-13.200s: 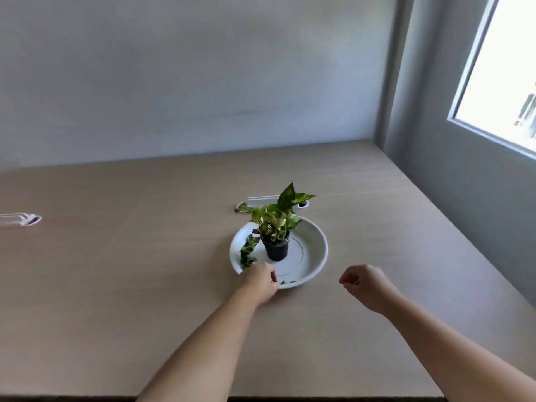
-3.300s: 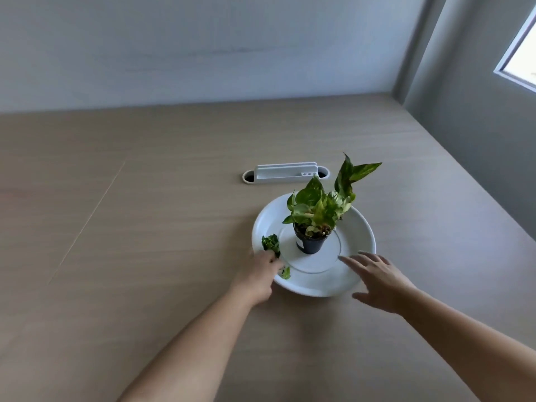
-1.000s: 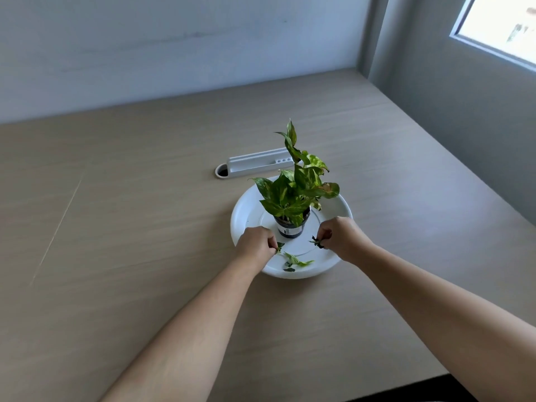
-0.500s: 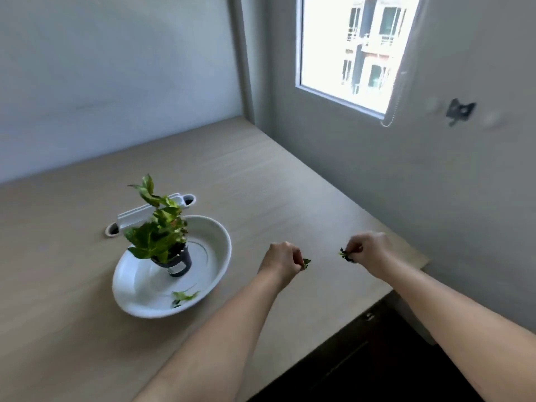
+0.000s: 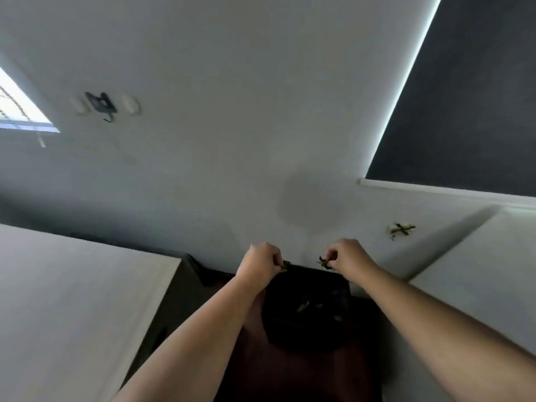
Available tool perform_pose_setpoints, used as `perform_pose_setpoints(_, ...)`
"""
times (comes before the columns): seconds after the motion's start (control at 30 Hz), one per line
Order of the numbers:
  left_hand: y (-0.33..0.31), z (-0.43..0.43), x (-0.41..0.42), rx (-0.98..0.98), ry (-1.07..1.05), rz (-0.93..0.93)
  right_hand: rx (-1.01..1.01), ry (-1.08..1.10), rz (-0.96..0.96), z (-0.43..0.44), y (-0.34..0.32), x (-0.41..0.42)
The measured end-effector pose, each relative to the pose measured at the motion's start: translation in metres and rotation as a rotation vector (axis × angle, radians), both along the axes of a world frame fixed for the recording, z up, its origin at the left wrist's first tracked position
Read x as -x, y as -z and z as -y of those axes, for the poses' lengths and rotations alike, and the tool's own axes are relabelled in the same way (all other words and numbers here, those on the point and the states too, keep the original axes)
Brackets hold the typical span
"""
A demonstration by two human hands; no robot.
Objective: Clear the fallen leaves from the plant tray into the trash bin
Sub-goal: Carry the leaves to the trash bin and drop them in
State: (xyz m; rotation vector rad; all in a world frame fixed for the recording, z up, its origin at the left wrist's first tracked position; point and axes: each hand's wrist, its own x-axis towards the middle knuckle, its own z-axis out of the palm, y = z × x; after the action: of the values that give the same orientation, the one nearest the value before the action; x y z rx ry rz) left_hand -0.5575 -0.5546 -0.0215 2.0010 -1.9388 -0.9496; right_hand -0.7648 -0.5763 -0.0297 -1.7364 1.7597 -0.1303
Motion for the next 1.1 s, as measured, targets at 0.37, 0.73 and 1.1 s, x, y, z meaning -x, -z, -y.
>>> perform_pose_setpoints(0.37, 0.136, 0.048, 0.035, -0.240, 0.117, 0.052, -0.125, 0.165, 0.050, 0.006, 0.137, 0.023)
perform_pose_setpoints(0.73, 0.101, 0.055, 0.014, -0.226, 0.132, 0.168, -0.058, 0.187, 0.049, 0.018, 0.102, 0.020)
perform_pose_setpoints(1.1, -0.035, -0.052, -0.115, 0.041, -0.276, 0.240, 0.129, -0.321, 0.140, 0.019, -0.032, -0.147)
